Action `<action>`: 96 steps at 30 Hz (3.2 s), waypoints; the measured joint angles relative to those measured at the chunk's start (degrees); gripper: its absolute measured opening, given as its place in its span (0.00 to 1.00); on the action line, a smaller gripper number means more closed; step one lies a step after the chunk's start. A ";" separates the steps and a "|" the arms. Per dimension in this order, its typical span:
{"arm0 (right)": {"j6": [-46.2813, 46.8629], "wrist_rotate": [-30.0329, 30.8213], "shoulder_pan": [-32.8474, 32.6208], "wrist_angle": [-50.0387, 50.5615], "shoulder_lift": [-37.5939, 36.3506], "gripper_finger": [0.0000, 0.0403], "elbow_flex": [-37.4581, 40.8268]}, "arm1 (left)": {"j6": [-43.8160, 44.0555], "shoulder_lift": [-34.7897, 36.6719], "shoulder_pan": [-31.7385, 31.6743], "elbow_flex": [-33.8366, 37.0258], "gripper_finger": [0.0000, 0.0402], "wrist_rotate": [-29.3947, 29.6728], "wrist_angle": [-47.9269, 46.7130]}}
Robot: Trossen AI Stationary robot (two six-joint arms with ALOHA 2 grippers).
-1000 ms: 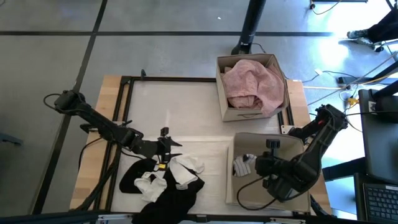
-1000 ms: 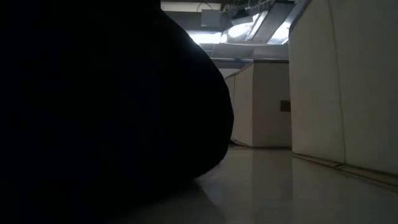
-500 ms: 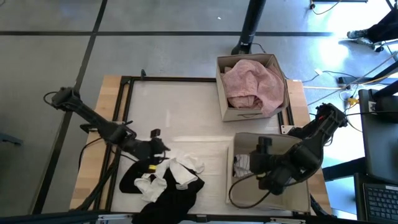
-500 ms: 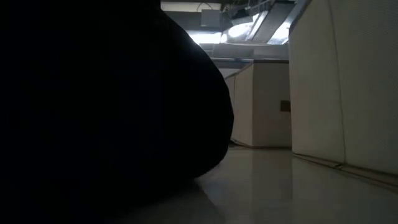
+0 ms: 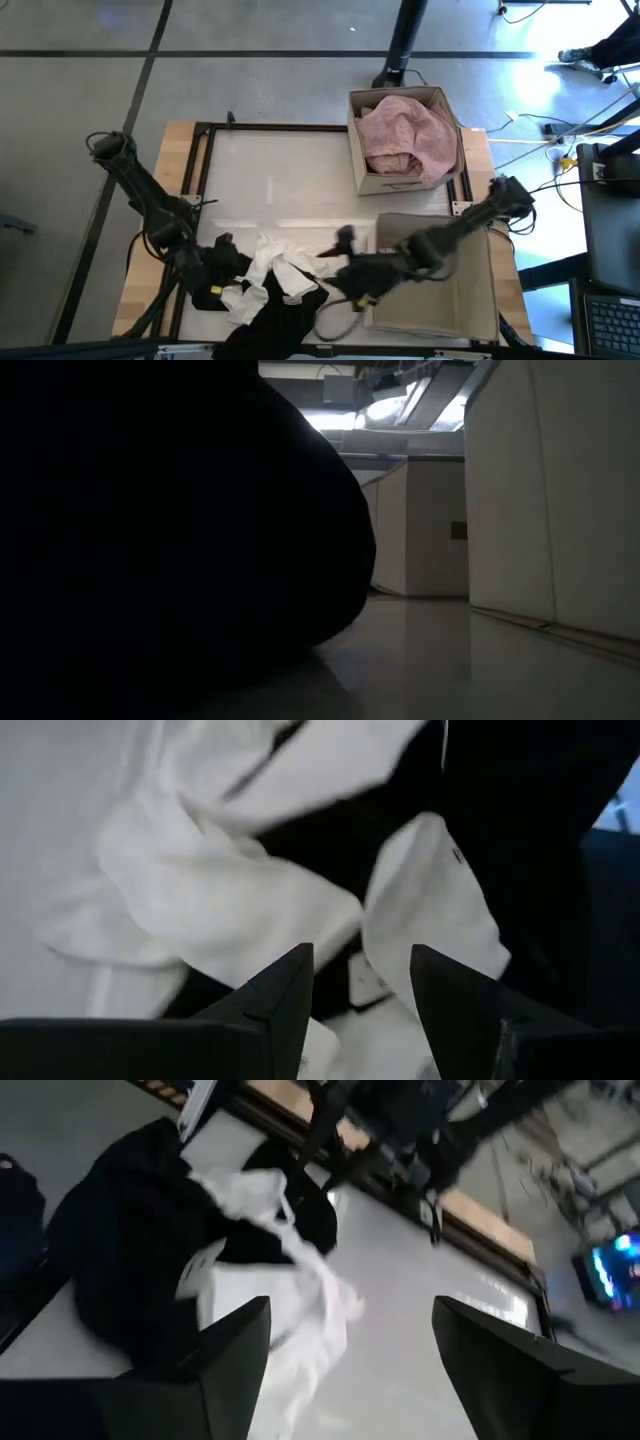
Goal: Sort clothes
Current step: Put the white sock into the bottom laundry organizer
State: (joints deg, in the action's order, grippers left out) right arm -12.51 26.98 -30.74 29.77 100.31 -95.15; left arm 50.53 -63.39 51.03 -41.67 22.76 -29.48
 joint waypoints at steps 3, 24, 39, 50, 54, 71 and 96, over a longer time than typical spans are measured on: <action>-4.80 -4.53 2.80 -8.80 4.32 0.69 0.00 | 4.09 -2.22 2.67 1.63 0.40 0.10 3.83; -10.37 -12.57 6.03 -29.54 20.45 0.69 0.00 | -1.91 -15.94 2.84 3.21 0.34 0.96 21.23; -11.96 -14.03 6.01 -33.41 21.51 0.69 0.04 | -5.58 -13.48 2.12 3.21 0.01 4.36 22.06; -8.71 -10.18 6.44 -37.94 21.51 0.69 0.04 | -8.12 -0.45 2.12 3.15 0.01 19.67 13.99; -6.82 -6.67 7.11 -40.04 21.51 0.69 0.04 | -13.48 1.64 2.12 3.13 0.00 21.21 15.69; -4.39 -9.60 9.77 -40.43 21.77 0.57 0.04 | -19.49 1.76 2.05 3.10 0.01 25.38 18.70; -21.53 2.18 4.83 -32.39 12.50 0.04 0.02 | -14.79 1.76 2.07 3.10 0.33 24.55 17.46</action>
State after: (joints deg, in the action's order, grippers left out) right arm -34.04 29.16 -25.90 -2.61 112.81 -95.13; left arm 35.74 -61.63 53.10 -38.57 47.31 -12.03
